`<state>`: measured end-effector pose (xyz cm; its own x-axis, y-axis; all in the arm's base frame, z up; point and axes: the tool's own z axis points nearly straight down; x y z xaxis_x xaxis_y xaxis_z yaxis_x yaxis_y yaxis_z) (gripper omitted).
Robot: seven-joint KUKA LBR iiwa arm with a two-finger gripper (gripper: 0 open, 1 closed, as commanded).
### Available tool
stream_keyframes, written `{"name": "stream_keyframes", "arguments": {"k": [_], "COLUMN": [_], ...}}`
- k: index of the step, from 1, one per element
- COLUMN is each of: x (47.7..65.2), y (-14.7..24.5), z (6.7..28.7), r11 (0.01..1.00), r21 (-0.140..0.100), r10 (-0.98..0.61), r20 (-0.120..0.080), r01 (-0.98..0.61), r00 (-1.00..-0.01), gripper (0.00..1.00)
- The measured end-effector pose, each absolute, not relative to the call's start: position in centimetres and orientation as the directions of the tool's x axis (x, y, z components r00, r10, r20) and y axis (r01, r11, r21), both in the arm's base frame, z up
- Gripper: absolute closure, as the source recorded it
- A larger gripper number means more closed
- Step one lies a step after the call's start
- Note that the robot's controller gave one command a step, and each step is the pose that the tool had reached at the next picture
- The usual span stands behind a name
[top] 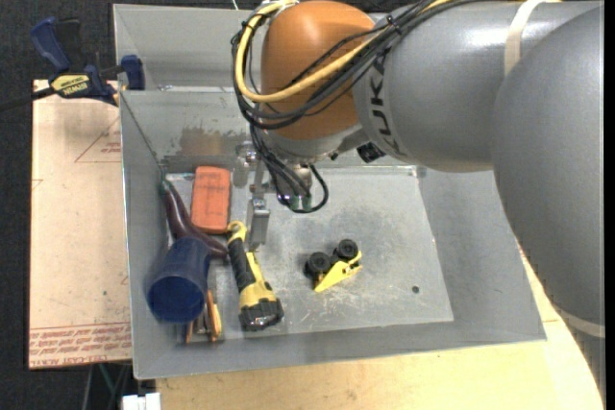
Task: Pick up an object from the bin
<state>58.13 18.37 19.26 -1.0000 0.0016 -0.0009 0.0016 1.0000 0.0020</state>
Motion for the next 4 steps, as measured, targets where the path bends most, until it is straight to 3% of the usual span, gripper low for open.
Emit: {"name": "stream_keyframes", "arguments": {"k": [1, 2, 3, 4], "x": [58.1, 55.5, 56.8, 56.8], "y": [18.4, 22.4, 23.6, 23.6], "z": [19.3, 12.5, 13.8, 13.8], "r11": [1.0, 0.997, 1.0, 1.0], "r21": [0.002, 0.003, -0.005, -0.004], "r10": [0.002, -0.083, -0.002, -0.001], "r20": [-0.001, 0.005, -0.008, -0.009], "r01": [0.002, -0.083, -0.002, -0.001], "r00": [-1.0, -0.997, -1.0, -1.0], "gripper": [0.0, 0.0, 1.0, 1.0]}}
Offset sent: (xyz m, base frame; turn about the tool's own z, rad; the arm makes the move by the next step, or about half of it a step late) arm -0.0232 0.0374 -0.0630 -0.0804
